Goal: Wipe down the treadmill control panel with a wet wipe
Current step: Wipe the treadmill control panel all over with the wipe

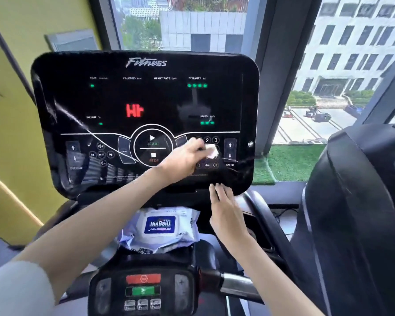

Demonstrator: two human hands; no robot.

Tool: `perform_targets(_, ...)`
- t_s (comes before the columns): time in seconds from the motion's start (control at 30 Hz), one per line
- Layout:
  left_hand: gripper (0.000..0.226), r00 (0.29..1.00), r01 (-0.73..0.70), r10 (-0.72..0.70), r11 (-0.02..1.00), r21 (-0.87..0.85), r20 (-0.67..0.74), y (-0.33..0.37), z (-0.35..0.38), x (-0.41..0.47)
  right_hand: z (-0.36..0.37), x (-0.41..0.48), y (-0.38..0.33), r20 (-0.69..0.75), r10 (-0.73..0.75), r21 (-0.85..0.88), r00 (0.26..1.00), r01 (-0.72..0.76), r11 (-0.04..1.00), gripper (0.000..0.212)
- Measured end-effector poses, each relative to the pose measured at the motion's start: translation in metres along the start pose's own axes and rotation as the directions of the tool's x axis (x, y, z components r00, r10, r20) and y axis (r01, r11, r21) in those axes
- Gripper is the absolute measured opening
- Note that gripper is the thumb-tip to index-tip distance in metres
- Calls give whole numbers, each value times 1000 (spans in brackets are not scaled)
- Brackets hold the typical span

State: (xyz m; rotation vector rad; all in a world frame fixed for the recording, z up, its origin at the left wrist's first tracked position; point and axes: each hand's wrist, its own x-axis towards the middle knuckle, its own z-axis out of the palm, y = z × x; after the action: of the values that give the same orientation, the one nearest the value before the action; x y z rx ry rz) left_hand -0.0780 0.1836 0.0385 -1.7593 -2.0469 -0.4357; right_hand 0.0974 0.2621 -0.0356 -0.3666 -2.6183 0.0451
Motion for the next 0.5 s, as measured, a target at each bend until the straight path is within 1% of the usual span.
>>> perform_targets(0.03, 62, 980, 146, -154, 987, -68, -130, -2, -3, 7, -1, 0, 0, -6, -6, -5, 1000, 6, 1000, 65)
perform_targets(0.07, 60, 938, 254, -278, 958, -134, -209, 0, -2, 12, -1, 0, 0, -10, -9, -5, 1000, 9, 1000, 65)
perform_targets(0.1, 61, 917, 285, -316, 946, -151, -245, 7, 1, 14, 0, 1, -1, -12, -10, -13, 1000, 10, 1000, 64)
perform_targets(0.13, 65, 941, 250, -269, 962, -114, -205, 17, 5, 14, 1, 1, -1, -15, -12, -22, 1000, 12, 1000, 63)
perform_targets(0.17, 69, 984, 147, -151, 988, -53, -95, 27, 14, 10, 3, 1, -1, -28, -9, -30, 1000, 8, 1000, 61)
perform_targets(0.2, 71, 998, 18, -17, 1000, -16, 63, 38, 18, 4, 5, 2, -1, -50, 0, -14, 999, -1, 1000, 57)
perform_targets(0.23, 70, 978, -79, 76, 997, 7, 194, 43, 21, -4, 6, 2, 0, -70, 12, 23, 997, -11, 1000, 52)
perform_targets(0.27, 70, 957, -132, 120, 991, 30, 265, 43, 20, -11, 7, 2, 1, -79, 26, 67, 997, -21, 998, 49)
perform_targets(0.3, 70, 953, -146, 132, 989, 34, 273, 37, 17, -17, 5, 2, 2, -83, 38, 96, 996, -30, 995, 48)
perform_targets(0.4, 67, 983, -100, 90, 994, 54, 163, 12, 4, -39, 1, 2, 2, -75, 33, 121, 997, -24, 992, 53)
perform_targets(0.43, 64, 994, -54, 49, 997, 49, 97, 7, 1, -47, 0, 1, 1, -67, 25, 124, 997, -17, 992, 54)
perform_targets(0.5, 57, 994, 94, -94, 996, 4, -51, 11, 2, -51, 0, 1, -1, -64, 28, 127, 998, -20, 992, 53)
